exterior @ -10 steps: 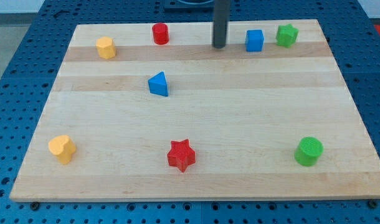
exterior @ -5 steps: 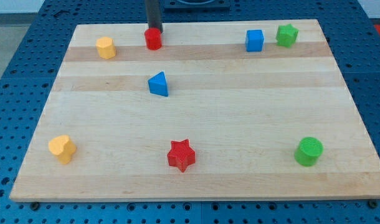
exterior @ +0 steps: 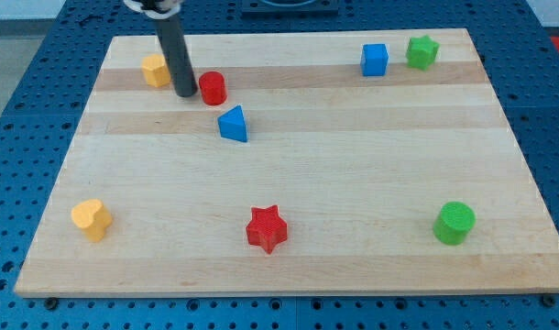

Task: Push the red circle towards the blue cube

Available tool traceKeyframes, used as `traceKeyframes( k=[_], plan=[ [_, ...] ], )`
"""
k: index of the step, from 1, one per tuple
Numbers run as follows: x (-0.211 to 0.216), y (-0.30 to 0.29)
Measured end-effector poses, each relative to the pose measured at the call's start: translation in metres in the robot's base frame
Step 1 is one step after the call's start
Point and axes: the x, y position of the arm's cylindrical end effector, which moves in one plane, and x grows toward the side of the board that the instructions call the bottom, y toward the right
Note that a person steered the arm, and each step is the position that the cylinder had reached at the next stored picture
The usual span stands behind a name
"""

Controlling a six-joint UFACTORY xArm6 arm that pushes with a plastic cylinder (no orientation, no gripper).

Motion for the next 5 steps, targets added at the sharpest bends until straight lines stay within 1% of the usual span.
traceKeyframes(
  k=[1, 2, 4, 5],
  plan=[
    [0.006, 0.036],
    [0.006, 0.048],
    [0.004, 0.105],
    [-0.017, 0.121]
  ],
)
